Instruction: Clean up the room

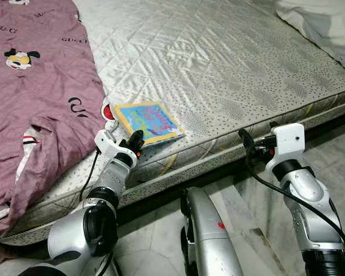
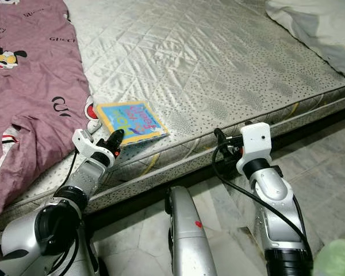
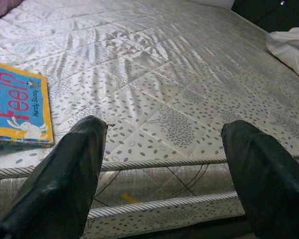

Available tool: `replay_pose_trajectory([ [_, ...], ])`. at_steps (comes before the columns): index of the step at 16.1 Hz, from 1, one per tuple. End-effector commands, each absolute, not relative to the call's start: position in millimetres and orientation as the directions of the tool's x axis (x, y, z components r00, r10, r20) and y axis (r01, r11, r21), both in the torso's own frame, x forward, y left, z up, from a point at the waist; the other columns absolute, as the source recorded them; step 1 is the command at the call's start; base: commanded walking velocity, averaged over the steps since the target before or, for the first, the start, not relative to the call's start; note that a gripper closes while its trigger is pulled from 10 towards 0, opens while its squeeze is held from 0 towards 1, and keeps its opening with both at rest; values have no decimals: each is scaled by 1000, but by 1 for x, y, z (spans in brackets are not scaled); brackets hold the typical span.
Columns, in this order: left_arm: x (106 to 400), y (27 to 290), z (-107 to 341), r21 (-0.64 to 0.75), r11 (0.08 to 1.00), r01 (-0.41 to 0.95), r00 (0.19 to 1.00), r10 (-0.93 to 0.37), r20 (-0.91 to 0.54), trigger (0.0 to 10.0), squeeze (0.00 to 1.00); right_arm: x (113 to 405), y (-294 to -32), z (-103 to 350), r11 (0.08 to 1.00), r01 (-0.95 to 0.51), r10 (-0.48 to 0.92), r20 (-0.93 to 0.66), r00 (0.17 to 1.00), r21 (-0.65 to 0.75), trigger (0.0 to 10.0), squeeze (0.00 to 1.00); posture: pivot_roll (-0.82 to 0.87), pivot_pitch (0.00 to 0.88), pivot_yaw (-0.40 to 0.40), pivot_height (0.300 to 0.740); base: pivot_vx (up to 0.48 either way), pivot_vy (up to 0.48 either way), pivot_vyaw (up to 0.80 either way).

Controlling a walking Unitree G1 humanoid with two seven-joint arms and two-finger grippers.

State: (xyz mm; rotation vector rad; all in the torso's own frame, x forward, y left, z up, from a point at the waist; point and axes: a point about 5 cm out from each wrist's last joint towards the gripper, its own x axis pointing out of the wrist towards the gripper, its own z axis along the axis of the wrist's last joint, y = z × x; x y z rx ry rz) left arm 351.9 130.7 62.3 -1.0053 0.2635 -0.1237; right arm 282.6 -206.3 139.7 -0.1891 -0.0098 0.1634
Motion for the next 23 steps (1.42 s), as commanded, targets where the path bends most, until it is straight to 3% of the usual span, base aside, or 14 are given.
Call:
replay_pose_trajectory([
  [1, 354, 132, 65, -832, 554, -14, 962, -219, -162, 0, 0, 284, -206, 138, 969, -166, 168, -8, 986, -185, 10000, 0, -265, 74, -33, 533, 0, 0, 0],
  [4, 358, 139, 71, -777, 629, -11, 972, -175, -155, 0, 0, 287, -204, 136, 971, -154, 156, -5, 988, -183, 10000, 0, -254, 57, -19, 533, 0, 0, 0],
  [7, 368, 135, 93, -696, 706, 131, 975, -220, -40, 0, 0, 293, -193, 138, 977, -157, 162, 25, 987, -142, 10000, 0, -215, 31, 7, 533, 0, 0, 0],
  [9, 375, 136, 120, -549, 791, 270, 961, -253, 108, 0, 0, 303, -180, 138, 988, -150, 152, 50, 987, -36, 10000, 0, -169, 0, 33, 533, 0, 0, 0],
  [12, 360, 137, 132, -372, 856, 359, 932, -303, 201, 0, 0, 315, -168, 136, 986, -139, 133, 67, 989, 96, 10000, 0, -107, 0, 51, 533, 0, 0, 0],
  [15, 341, 139, 141, -269, 895, 356, 924, -293, 246, 0, 0, 324, -159, 135, 979, -121, 107, 89, 990, 163, 10000, 0, -56, 0, 69, 533, 0, 0, 0],
  [16, 335, 142, 146, -236, 920, 314, 933, -253, 256, 1412, 0, 328, -156, 136, 977, -107, 87, 113, 990, 184, 10000, 0, -36, 0, 76, 533, 0, 0, 0],
  [17, 333, 145, 146, -213, 931, 296, 937, -239, 255, 6000, 0, 331, -153, 138, 976, -108, 85, 123, 989, 191, 10000, 0, -30, 0, 77, 533, 0, 0, 0],
  [18, 331, 148, 146, -202, 937, 285, 940, -232, 250, 8392, 0, 334, -150, 140, 974, -115, 90, 133, 987, 196, 10000, 0, -28, 0, 79, 538, 0, 0, 0],
  [19, 332, 150, 147, -203, 940, 275, 943, -222, 248, 9765, 0, 335, -148, 141, 973, -121, 94, 141, 986, 197, 10000, 0, -26, 0, 81, 548, 0, 0, 0],
  [23, 330, 154, 150, -192, 949, 250, 952, -204, 230, 9412, 0, 338, -151, 142, 974, -102, 68, 167, 984, 202, 10000, 0, -35, 0, 100, 593, 0, 0, 0],
])
